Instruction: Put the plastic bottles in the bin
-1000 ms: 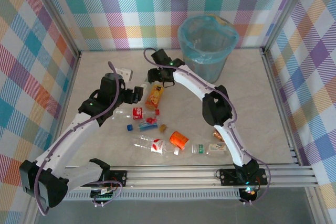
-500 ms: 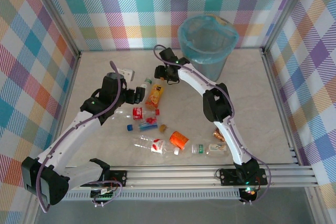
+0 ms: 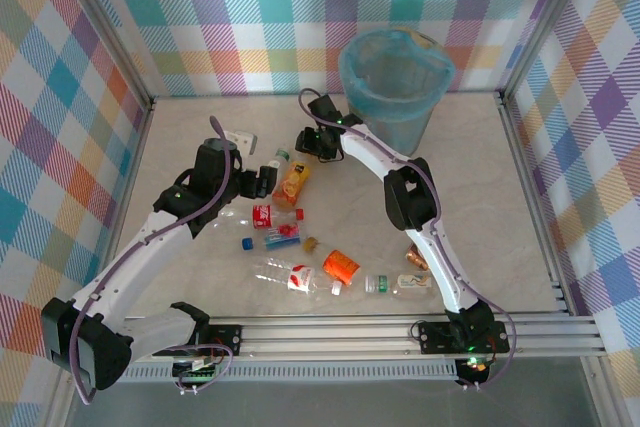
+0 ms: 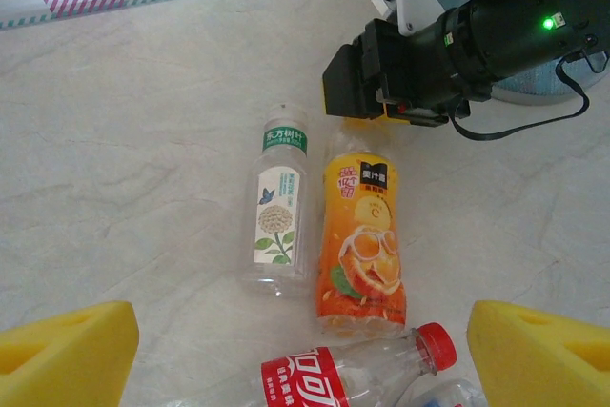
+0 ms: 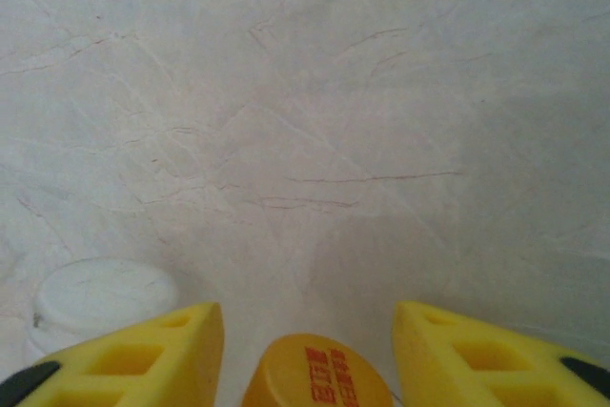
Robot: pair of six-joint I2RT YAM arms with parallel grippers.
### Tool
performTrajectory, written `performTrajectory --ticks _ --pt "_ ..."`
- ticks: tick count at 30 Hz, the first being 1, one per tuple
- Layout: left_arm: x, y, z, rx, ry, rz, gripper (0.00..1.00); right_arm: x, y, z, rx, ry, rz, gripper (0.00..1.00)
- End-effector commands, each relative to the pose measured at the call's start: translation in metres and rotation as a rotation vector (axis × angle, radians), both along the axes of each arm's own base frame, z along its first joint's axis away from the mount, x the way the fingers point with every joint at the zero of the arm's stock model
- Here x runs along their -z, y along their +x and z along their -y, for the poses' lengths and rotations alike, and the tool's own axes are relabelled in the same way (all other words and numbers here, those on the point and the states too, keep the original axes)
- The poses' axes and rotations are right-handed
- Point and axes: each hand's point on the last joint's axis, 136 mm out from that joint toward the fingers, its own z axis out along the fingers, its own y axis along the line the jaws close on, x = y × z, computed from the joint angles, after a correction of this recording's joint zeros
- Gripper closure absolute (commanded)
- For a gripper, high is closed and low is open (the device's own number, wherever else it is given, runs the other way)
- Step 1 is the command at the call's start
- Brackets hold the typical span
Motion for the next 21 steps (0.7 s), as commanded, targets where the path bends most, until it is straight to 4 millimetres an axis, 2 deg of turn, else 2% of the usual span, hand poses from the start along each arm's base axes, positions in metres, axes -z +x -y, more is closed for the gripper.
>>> performTrajectory --ticks 1,11,17,21 --pt "-0.003 0.004 -0.002 -0.010 -0.022 0.008 0.11 -0.014 0.005 -0.007 -0.008 0.066 0.008 0.55" --pt "-0.008 0.002 -0.002 -0.007 -0.027 0.016 0.10 -0.048 0.005 -0.003 0.002 0.093 0.070 0.69" --pt "-0.016 0.004 0.000 -0.001 -0.040 0.038 0.10 -0.088 0.004 0.002 0.014 0.110 0.149 0.75" --pt "-0.031 0.008 0.004 0.010 -0.058 0.066 0.11 -0.123 0.000 0.007 0.023 0.129 0.240 0.78"
